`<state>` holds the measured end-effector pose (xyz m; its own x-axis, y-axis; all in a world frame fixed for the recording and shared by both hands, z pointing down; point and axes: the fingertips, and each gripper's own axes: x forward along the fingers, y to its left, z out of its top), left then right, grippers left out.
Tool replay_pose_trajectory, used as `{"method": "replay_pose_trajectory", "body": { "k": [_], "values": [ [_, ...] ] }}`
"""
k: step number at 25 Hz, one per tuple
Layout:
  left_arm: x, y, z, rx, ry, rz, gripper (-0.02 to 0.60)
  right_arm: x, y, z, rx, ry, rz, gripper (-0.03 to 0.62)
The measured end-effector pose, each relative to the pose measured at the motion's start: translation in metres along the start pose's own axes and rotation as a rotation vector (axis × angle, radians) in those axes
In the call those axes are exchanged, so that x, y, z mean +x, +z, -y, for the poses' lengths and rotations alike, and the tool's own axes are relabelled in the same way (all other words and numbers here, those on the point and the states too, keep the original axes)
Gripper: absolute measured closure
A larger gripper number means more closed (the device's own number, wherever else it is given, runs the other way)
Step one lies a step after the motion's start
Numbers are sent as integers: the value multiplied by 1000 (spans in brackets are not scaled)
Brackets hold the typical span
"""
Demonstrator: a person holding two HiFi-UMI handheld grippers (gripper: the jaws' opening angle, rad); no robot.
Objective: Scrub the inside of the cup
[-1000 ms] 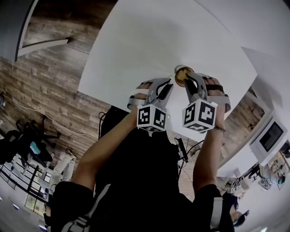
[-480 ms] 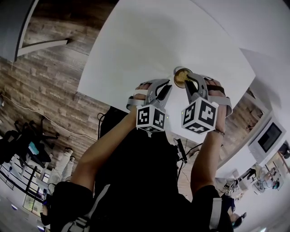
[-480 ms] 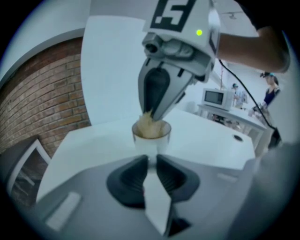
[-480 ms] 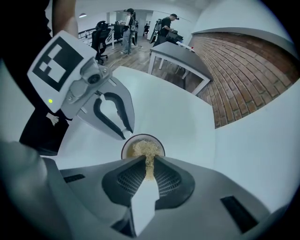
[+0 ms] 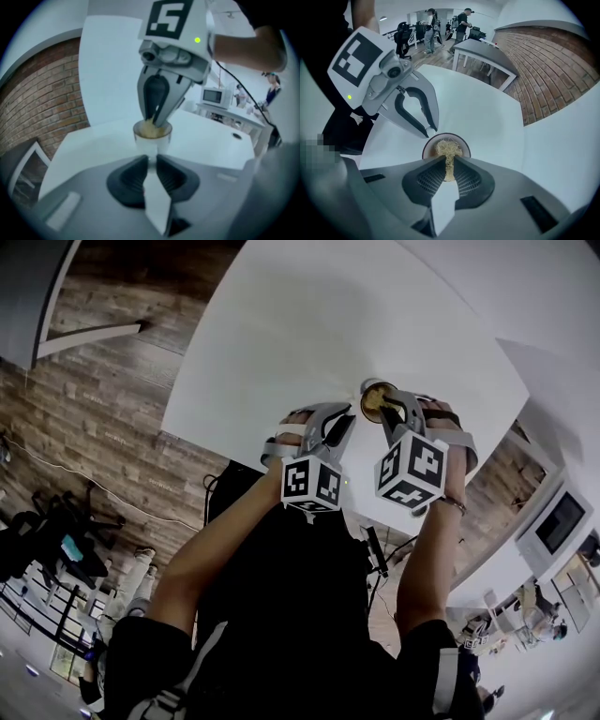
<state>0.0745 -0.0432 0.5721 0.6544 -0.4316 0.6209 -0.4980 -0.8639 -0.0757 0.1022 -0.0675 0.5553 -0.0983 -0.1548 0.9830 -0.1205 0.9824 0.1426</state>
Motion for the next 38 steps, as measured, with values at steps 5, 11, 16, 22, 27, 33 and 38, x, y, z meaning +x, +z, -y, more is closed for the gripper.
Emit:
{"method": "replay_pose_trajectory", "body": {
  "k": [5,11,16,22,27,33,38],
  "values": [
    [-1,-1,-2,5,-11,2,520,-24,1,0,3,47,10,548],
    [1,1,0,11,-33,12,522,9,-1,-7,2,180,11,548],
    [0,-2,-4,21,-57,13,521,11,3,-10,8,215,18,548],
    [-1,-3,-4,34,-69,8,520,-19,1,-20,1,213,20,548],
    [-2,-3,-3,32,-60,6,520,-62,0,-23,31,158,60,548],
    [-8,-5,-1,91,-64,11,482,-126,-20,-16,244,-58,178,548],
    [-13,-2,-23,-29,-91,2,426,-163,-43,32,779,-319,614,548]
  ]
}}
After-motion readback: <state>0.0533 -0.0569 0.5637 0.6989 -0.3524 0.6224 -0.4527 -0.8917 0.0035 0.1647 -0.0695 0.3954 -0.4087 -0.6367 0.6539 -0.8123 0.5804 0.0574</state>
